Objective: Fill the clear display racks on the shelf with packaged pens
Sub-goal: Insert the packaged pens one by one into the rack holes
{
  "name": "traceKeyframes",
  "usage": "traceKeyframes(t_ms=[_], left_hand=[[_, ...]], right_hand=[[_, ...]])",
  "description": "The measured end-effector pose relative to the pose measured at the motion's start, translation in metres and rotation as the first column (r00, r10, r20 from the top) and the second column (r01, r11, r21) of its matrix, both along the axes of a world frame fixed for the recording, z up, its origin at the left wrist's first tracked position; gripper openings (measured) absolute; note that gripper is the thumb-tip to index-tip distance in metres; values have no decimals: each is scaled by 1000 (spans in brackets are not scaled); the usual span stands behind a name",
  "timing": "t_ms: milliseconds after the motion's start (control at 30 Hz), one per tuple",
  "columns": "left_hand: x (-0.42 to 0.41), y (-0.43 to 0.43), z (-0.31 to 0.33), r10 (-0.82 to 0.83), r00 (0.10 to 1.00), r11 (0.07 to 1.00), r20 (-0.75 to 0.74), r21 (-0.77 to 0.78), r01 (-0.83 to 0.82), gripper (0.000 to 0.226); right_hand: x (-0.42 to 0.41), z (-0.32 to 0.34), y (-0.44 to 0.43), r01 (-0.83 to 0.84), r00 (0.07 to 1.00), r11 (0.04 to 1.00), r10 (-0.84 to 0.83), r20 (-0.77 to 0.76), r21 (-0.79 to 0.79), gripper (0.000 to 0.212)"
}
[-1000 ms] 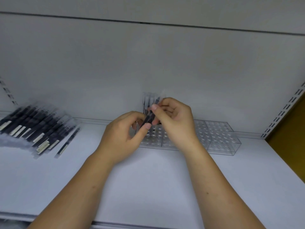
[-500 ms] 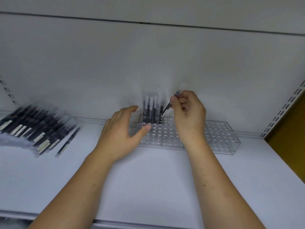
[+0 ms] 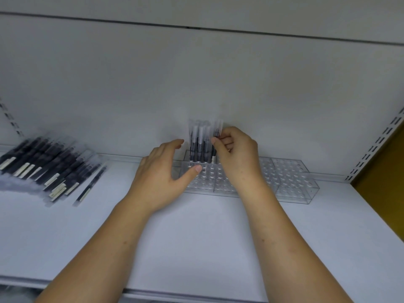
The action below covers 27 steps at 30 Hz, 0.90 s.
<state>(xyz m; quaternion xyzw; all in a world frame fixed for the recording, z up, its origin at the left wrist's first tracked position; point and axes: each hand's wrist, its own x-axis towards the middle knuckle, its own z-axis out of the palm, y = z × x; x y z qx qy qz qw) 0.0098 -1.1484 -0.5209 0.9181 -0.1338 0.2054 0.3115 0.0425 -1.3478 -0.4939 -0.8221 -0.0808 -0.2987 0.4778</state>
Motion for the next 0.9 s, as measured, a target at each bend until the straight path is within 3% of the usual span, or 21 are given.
traceKeyframes(t_ms=[333,667,900], left_hand=[[0,0,-1,15,1000,1000,-4,3,-15,75],[0,7,3,52,999,998,-5,-40,-52,71],[-9,27,33,135,989,989,58,53,-138,68]], right_hand=[[-4,-1,-4,30,993,995,-41,-112,-100,7],[-21,6,-5,57,998,997,-59,33,55,15],[-40,25,21,-85,994,992,91,59,-90,9]])
